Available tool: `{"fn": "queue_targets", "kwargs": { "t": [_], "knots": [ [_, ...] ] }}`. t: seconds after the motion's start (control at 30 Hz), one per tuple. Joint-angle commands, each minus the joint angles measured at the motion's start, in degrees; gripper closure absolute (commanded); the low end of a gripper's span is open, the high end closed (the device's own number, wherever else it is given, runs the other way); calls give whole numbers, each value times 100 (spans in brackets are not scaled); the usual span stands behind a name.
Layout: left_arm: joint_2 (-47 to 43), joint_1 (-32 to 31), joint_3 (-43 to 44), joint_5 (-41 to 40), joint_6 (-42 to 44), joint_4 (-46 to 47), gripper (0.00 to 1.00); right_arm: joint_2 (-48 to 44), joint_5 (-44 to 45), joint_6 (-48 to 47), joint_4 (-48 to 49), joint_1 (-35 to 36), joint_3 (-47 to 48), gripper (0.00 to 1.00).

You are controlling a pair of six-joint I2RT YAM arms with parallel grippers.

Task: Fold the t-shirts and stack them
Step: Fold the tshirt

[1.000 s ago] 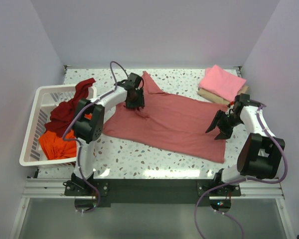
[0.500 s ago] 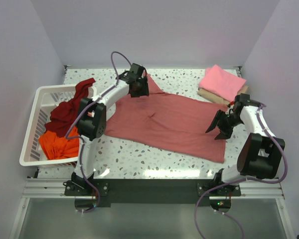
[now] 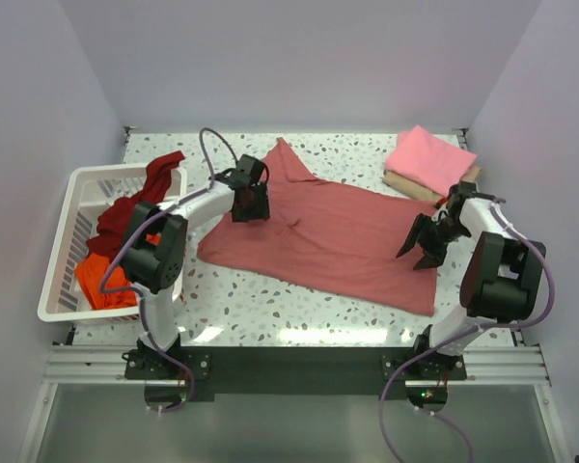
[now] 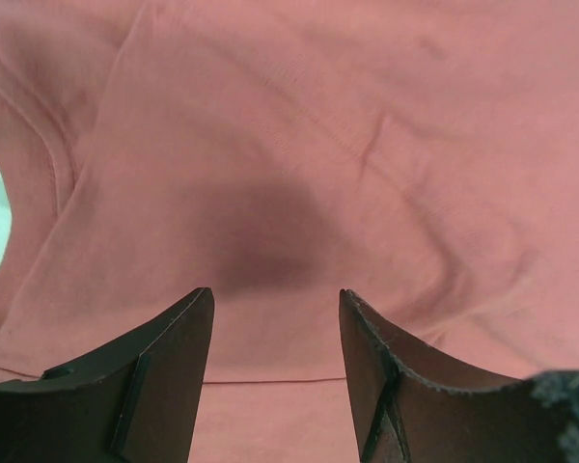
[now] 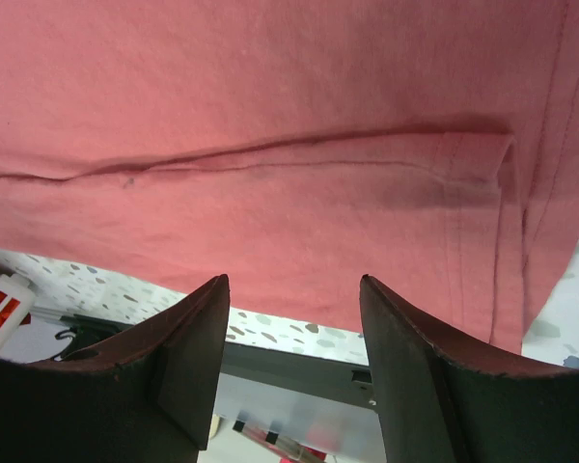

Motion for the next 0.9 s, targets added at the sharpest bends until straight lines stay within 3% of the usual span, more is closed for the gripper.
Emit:
{"fn": "queue_targets", "kwargs": {
  "t": [0.0, 0.3, 0.53, 0.87],
  "knots": [
    [-263, 36, -381, -167, -170, 343, 41, 184, -47, -183, 255, 2, 253, 40],
    [-509, 36, -1287, -527, -336, 195, 42, 395, 146, -193, 203, 2, 218, 40],
    [-1220, 10, -2227, -457, -503, 308, 42, 430, 533, -79, 80, 11, 34, 40],
    [-1546, -280, -2220, -299, -574, 230, 40, 450, 463, 194, 212, 2, -423, 40]
  ]
}}
